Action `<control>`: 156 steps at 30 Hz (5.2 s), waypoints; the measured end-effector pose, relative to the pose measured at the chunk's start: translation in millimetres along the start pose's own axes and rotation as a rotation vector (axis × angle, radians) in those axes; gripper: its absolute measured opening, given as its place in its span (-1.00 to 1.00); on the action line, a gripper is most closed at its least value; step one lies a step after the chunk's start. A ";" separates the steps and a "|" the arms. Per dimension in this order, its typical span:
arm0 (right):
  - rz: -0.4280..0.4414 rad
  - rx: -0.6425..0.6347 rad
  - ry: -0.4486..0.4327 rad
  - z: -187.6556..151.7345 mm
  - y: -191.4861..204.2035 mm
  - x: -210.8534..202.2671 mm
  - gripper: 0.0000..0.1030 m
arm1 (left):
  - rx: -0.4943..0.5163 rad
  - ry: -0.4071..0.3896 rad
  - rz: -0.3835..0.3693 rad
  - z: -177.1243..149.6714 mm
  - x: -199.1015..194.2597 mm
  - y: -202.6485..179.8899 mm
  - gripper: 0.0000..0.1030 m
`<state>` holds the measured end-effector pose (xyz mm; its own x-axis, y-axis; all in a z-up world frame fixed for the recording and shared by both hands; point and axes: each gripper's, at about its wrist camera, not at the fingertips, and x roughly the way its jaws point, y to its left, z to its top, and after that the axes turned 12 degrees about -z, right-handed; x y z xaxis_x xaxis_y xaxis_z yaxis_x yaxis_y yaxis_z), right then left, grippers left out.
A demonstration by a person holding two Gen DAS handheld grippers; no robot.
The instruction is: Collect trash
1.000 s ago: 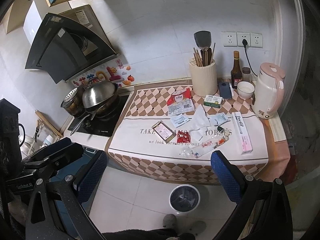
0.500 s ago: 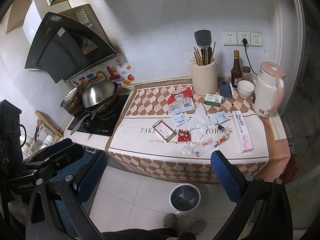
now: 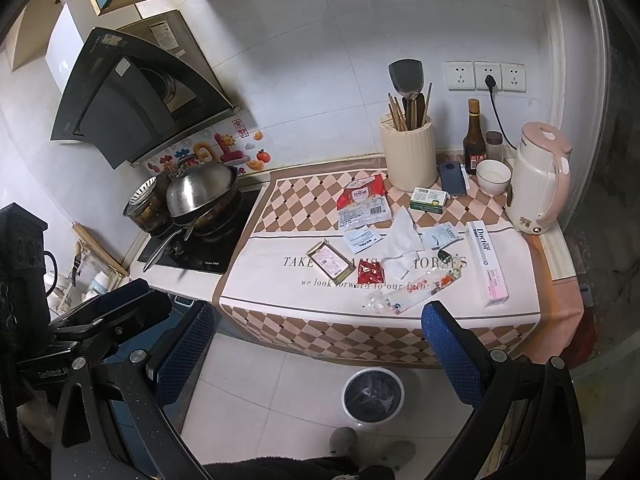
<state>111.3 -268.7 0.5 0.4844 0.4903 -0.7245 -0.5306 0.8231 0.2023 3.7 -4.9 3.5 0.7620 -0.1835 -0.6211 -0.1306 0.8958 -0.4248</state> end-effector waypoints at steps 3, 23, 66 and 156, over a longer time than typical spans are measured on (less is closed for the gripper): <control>0.000 0.002 0.001 0.4 -0.1 0.2 1.00 | 0.000 0.002 -0.002 -0.3 0.7 -1.0 1.00; -0.051 0.059 -0.009 17.7 11.9 23.8 1.00 | 0.026 0.022 0.078 27.3 29.3 30.7 1.00; -0.349 0.250 0.349 -1.2 -241.8 355.3 0.00 | -0.136 0.396 0.532 -35.8 325.0 107.1 0.10; -0.328 0.008 0.450 -245.0 -26.8 129.8 1.00 | -0.150 0.508 0.268 -259.6 150.9 39.1 0.97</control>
<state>18.0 -297.3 -260.4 0.2777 0.0394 -0.9599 -0.3957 0.9151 -0.0769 -51.1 -102.6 -277.9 0.2959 -0.1625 -0.9413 -0.3930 0.8774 -0.2750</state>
